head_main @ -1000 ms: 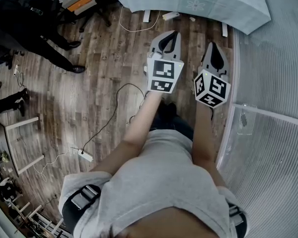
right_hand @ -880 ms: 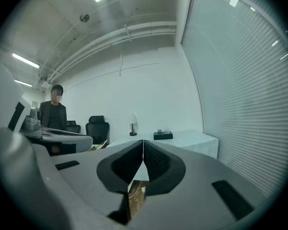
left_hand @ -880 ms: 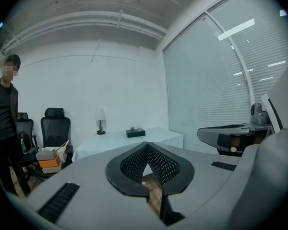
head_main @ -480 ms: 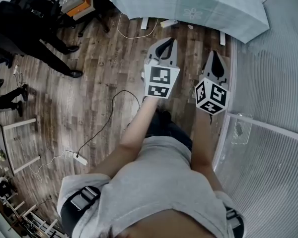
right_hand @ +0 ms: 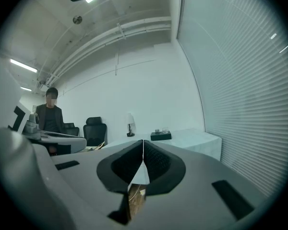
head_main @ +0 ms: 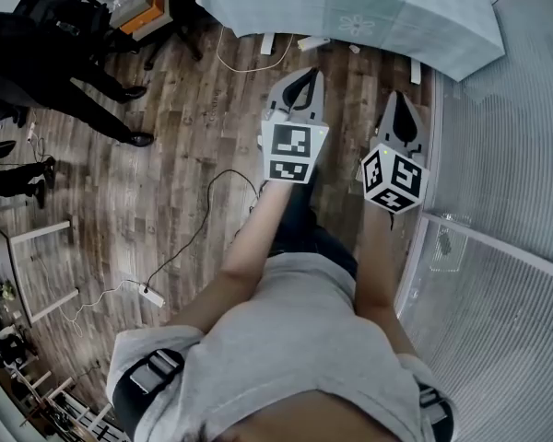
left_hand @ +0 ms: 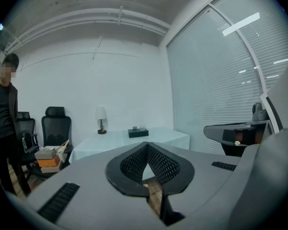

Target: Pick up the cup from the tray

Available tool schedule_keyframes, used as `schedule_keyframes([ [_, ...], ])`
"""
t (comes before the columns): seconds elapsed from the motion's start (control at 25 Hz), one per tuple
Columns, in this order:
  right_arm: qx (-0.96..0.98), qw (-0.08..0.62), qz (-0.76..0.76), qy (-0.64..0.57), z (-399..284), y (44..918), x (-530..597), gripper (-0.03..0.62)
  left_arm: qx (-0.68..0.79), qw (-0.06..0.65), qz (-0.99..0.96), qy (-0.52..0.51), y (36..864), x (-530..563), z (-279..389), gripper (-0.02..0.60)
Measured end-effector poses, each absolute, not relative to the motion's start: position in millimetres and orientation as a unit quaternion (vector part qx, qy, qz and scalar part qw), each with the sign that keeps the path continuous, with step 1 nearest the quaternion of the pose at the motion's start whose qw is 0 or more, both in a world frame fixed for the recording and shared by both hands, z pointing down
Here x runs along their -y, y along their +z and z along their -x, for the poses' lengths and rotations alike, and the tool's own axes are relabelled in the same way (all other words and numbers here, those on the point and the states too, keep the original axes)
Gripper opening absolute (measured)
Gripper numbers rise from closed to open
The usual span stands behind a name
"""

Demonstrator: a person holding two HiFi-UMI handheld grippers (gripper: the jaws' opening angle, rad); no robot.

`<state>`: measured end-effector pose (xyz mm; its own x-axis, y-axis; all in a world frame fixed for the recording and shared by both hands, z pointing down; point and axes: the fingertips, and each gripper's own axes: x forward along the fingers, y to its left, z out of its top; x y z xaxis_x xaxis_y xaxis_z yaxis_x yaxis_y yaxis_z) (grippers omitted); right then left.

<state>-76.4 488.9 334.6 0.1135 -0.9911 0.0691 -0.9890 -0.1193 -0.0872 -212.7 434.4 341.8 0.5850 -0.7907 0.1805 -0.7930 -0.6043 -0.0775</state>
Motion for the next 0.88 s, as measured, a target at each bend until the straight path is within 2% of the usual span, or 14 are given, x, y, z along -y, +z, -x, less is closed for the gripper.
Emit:
schedule_keyframes([
  [0.88, -0.638, 0.006, 0.768, -0.051, 25, 317, -270, 0.008, 0.41, -0.001, -0.908, 0.083, 318, -206, 150, 0.008],
])
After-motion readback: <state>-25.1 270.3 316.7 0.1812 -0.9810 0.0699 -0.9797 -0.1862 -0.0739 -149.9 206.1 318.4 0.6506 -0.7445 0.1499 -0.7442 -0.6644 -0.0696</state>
